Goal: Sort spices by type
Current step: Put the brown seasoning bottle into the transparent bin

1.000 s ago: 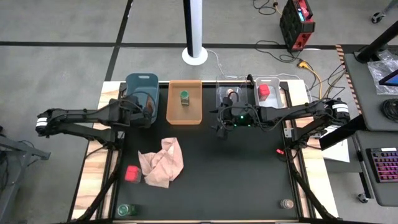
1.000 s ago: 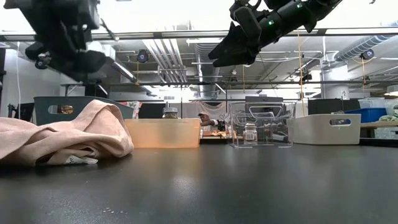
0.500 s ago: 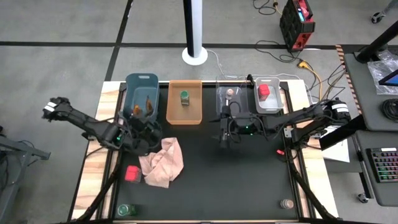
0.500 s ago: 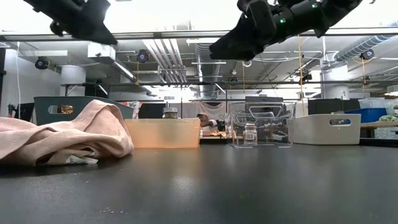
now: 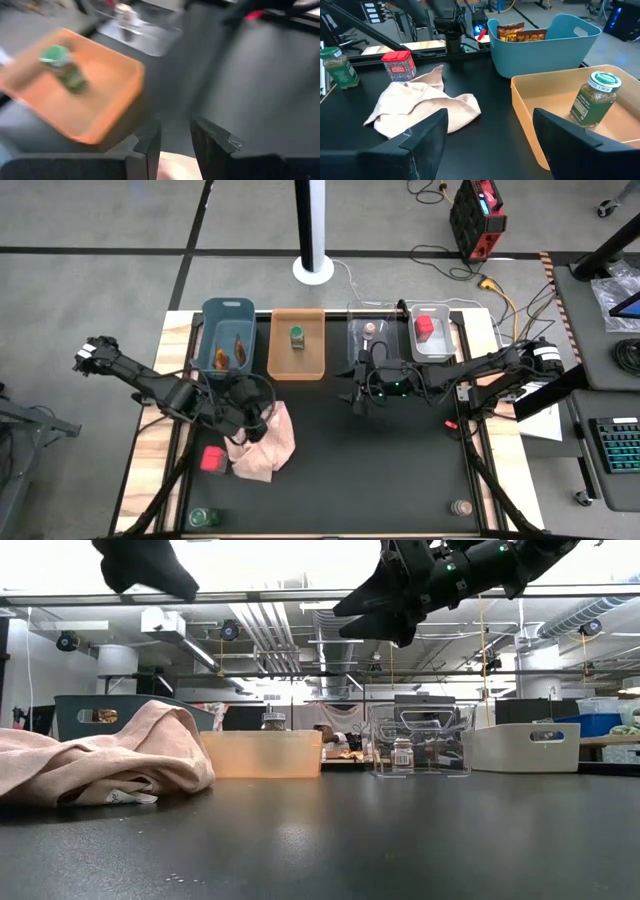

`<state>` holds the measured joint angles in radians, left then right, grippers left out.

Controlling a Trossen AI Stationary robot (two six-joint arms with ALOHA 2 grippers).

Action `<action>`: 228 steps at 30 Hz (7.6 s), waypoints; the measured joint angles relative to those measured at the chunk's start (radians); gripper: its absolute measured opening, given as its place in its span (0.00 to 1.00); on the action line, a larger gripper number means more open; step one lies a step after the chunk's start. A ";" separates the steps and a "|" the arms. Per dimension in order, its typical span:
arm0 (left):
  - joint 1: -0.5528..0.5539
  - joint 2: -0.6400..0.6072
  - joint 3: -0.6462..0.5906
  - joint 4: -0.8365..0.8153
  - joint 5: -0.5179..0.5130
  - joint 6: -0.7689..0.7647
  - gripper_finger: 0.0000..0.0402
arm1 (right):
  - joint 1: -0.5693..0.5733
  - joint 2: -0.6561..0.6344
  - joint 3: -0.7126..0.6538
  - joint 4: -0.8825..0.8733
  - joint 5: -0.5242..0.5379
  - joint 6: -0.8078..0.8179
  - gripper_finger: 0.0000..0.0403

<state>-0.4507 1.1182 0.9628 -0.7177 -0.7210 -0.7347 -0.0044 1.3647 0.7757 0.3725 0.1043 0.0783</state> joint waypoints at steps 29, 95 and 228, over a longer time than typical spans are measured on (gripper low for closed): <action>0.028 0.845 1.166 0.817 0.069 0.173 0.22 | 0.000 0.000 0.001 -0.015 -0.001 0.000 0.74; 0.183 0.166 -0.043 1.098 0.209 0.308 0.22 | -0.002 0.000 0.002 -0.024 0.000 0.000 0.72; 0.026 0.156 -0.024 0.165 -0.381 0.522 0.22 | 1.000 0.196 0.574 -1.564 -0.347 2.299 0.74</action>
<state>-0.4244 1.2738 0.9390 -0.5529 -1.1015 -0.2126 0.9958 1.5604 1.3496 -1.1919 -0.2432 2.3776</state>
